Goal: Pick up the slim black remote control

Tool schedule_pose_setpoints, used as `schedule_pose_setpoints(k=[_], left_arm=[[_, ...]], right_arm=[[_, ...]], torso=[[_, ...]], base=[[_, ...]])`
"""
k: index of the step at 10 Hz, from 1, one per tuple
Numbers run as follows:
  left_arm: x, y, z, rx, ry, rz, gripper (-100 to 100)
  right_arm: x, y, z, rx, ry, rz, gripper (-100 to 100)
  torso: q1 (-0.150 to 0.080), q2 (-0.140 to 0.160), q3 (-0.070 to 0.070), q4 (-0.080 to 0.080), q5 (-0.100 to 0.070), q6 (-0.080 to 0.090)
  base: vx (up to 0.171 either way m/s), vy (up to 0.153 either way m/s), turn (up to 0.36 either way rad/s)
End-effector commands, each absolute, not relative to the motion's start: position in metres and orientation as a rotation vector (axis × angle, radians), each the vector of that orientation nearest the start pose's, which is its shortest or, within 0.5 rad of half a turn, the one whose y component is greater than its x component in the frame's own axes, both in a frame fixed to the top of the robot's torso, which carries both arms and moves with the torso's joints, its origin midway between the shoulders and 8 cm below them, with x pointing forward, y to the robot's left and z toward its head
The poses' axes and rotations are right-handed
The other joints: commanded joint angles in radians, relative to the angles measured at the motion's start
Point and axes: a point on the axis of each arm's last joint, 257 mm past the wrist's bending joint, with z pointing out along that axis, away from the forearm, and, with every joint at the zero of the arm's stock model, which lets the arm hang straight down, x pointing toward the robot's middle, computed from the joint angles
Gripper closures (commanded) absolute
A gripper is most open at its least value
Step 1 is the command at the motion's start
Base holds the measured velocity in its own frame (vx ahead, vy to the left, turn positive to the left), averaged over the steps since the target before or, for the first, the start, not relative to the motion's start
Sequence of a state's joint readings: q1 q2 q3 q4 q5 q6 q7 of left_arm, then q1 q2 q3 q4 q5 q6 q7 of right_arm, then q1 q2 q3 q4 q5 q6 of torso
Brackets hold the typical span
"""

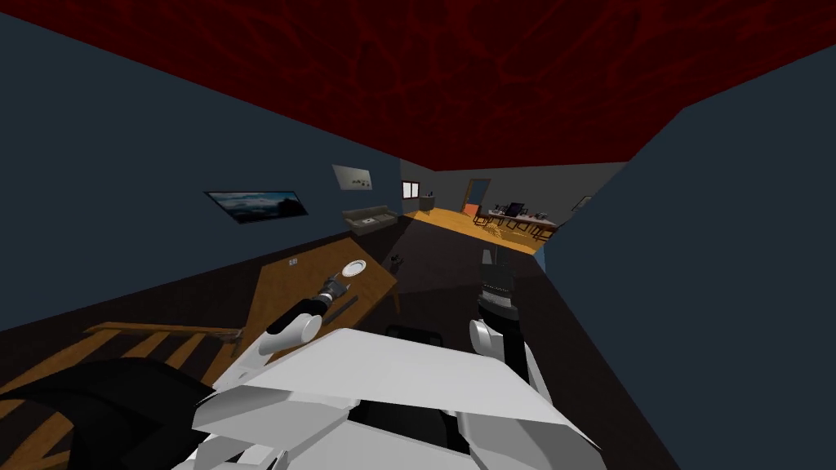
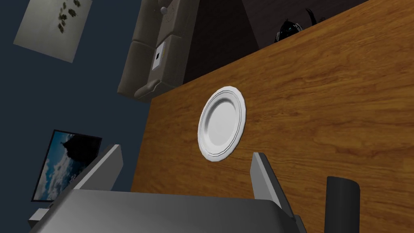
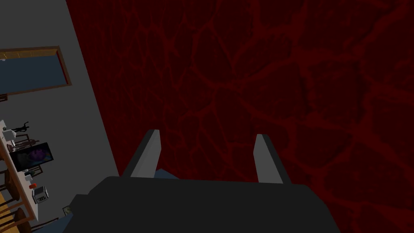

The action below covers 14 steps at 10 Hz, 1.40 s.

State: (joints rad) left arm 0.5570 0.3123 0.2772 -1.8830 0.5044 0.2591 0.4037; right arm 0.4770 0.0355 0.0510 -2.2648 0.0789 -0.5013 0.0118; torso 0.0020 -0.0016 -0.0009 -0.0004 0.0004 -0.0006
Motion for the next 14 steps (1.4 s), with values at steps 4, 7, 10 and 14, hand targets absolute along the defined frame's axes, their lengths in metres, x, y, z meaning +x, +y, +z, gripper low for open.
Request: schedule_pose_setpoints(k=[4,7,10,14], left_arm=[[0.296,0.502,-0.367,-2.191,0.728,-0.965,-100],[0.255,0.515,-0.406,-2.367,0.655,-0.861,-100],[0.222,0.518,-0.437,-2.496,0.613,-0.763,-100],[0.146,0.524,-0.484,-2.728,0.45,-0.58,-100]], right_arm=[[0.352,-0.254,0.026,0.629,0.628,1.303,0],[0.352,-0.254,0.026,0.629,0.628,1.303,0],[0.352,-0.254,0.026,0.629,0.628,1.303,0],[0.352,-0.254,0.026,0.629,0.628,1.302,0]], torso=[[0.0,0.0,0.0,0.0,0.0,-0.001],[0.0,-0.001,0.0,0.0,0.0,0.0],[0.001,-0.001,0.0,0.0,0.0,0.0],[0.0,0.0,0.0,0.0,0.0,-0.001]], base=[[0.007,0.032,-0.224],[0.008,0.032,-0.29],[0.005,0.04,-0.179],[0.003,0.036,-0.266]])
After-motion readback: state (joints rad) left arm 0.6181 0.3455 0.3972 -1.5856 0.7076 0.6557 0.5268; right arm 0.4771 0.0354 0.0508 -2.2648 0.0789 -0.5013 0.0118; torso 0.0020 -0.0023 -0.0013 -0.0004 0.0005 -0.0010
